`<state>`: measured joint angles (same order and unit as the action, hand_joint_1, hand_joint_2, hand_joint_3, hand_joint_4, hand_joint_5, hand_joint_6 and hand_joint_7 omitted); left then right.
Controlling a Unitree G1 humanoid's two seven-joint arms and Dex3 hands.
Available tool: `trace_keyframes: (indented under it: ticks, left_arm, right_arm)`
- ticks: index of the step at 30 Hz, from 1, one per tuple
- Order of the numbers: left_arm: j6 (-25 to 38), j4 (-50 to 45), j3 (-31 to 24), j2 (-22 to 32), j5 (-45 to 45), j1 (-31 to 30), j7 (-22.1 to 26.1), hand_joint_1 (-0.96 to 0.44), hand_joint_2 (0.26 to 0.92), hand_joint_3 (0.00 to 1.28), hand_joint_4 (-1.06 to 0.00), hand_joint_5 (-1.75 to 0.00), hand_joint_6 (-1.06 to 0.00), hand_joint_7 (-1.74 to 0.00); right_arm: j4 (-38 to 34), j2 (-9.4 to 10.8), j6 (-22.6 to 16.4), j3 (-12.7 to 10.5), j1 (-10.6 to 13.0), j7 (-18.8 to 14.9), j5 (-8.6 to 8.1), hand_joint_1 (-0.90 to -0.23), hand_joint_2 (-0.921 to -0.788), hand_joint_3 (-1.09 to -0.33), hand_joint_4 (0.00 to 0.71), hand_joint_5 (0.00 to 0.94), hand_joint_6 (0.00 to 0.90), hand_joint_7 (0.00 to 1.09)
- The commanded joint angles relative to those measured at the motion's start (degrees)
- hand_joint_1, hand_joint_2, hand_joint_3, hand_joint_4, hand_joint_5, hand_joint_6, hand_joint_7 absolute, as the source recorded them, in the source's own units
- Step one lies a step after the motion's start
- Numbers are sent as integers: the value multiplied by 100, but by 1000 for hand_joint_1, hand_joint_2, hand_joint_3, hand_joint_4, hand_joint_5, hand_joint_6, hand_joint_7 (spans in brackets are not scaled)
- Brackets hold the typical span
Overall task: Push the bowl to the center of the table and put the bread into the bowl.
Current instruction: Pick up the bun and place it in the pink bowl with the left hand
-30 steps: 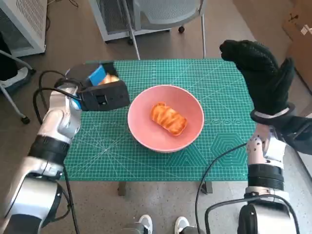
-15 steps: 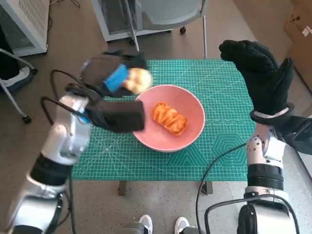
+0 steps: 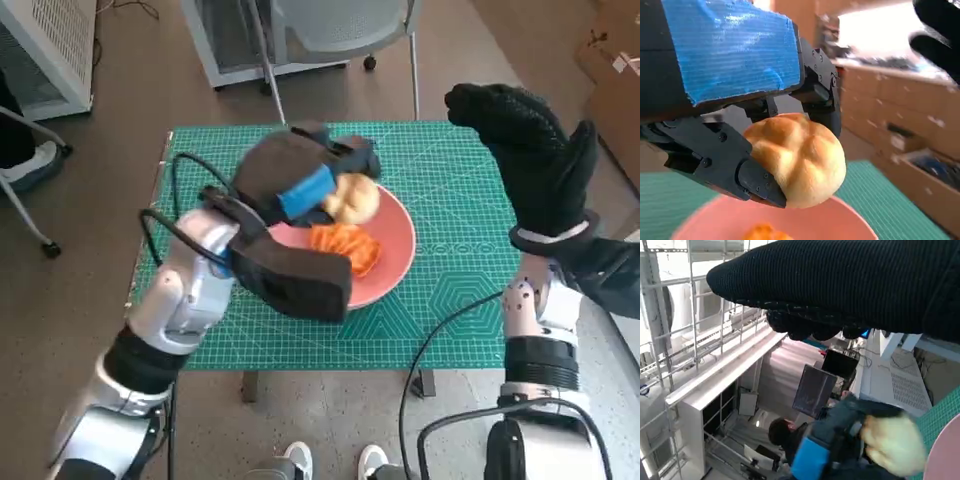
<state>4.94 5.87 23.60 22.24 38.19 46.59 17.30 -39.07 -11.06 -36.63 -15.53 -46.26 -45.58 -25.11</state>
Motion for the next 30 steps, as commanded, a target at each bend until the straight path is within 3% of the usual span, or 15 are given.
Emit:
trace_keyframes:
  ticks: [1,11,13,14,16,19,24,30]
  left_arm:
    - [-161,261,67,-57,34,135,88,2,918,15,-795,-1044,-649,-1149]
    - [-271,747,105,-193,-87,215,325,2,920,35,-778,-1106,-619,-1132]
    - [-97,776,71,-258,-171,206,507,3,921,168,-655,-1257,-441,-1283]
    - [-3,769,57,-284,-200,197,595,9,899,178,-559,-1136,-383,-1156]
    - [287,709,52,-336,-212,174,821,0,857,163,-371,-563,-298,-654]
    - [566,601,84,-355,-162,143,1055,-77,831,115,-205,-185,-231,-316]
    - [481,613,156,-309,-62,129,1037,-255,806,67,-70,-32,-193,-153]
    - [248,702,204,-261,29,136,939,-374,802,41,-7,-3,-161,-100]
  right_arm:
    - [109,-35,67,18,200,20,-6,-640,-921,-698,307,0,391,0]
    - [242,-95,91,12,301,153,65,-638,-921,-702,305,0,389,0]
    - [257,-100,110,15,313,180,70,-638,-921,-703,305,1,389,0]
    - [270,-101,121,18,322,193,71,-638,-921,-703,305,1,389,0]
    - [306,-100,148,25,341,217,69,-637,-921,-704,305,1,389,0]
    - [359,-101,180,34,362,264,86,-637,-921,-705,305,0,391,1]
    - [408,-97,220,45,378,308,102,-637,-921,-705,305,0,396,3]
    - [462,-89,262,71,390,341,110,-642,-921,-702,306,1,400,5]
